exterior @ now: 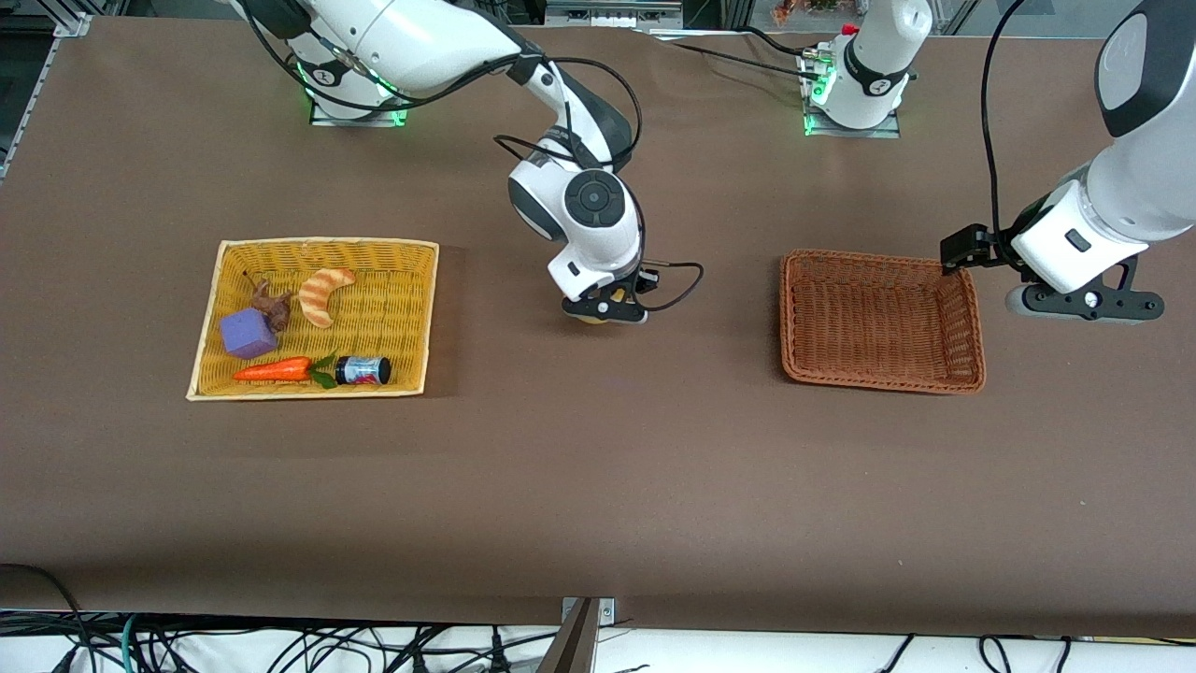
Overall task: Transfer tape with both arms
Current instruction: 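Lift the tape roll and carry it toward the table middle with the right gripper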
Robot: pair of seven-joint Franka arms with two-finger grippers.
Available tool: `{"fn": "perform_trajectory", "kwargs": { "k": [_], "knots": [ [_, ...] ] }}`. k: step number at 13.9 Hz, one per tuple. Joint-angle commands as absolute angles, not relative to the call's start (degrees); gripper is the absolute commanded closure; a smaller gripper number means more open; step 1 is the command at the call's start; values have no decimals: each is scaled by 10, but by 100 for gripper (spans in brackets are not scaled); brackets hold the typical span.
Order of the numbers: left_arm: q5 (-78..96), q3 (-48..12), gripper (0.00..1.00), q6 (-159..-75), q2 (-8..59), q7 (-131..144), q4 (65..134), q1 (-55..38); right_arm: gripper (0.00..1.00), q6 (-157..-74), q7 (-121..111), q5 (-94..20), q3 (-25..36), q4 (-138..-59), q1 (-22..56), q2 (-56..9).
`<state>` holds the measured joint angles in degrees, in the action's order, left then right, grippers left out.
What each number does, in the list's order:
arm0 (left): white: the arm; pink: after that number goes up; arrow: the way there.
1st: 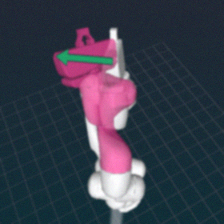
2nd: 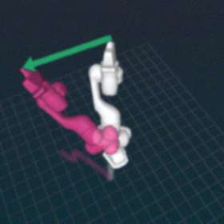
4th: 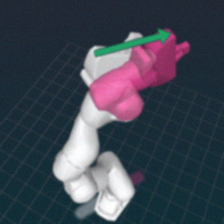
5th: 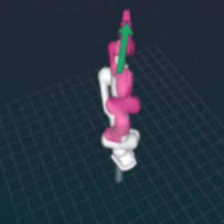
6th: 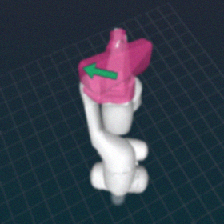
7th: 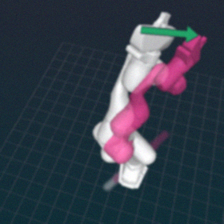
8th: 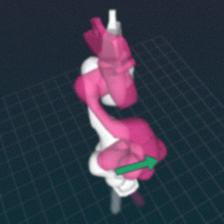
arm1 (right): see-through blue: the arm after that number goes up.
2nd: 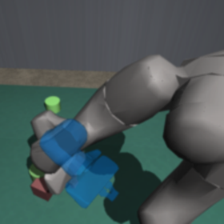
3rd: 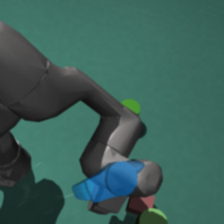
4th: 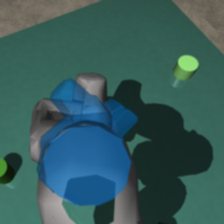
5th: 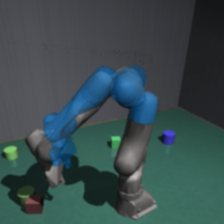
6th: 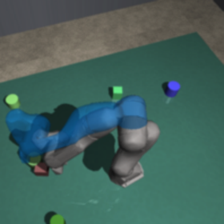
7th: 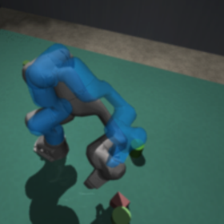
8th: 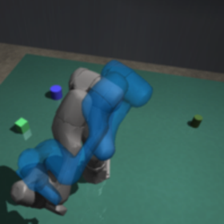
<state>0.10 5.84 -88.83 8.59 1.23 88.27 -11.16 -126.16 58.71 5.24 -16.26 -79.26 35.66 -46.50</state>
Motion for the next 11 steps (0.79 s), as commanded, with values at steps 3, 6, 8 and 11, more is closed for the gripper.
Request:
{"fn": "perform_trajectory", "kwargs": {
  "k": [3,6,8,11],
  "knots": [
    [18,54,0,-887,82,1,886,-105,100,-1289,598,62,-159,-768,373,-498],
    [18,54,0,-887,82,1,886,-105,100,-1295,597,63,-159,-768,375,-516],
    [18,54,0,-887,83,2,887,-105,86,-1306,595,62,-159,-768,375,-519],
    [18,54,0,-887,83,2,887,-105,54,-1302,593,71,-159,-767,381,-506]
  ]
}}
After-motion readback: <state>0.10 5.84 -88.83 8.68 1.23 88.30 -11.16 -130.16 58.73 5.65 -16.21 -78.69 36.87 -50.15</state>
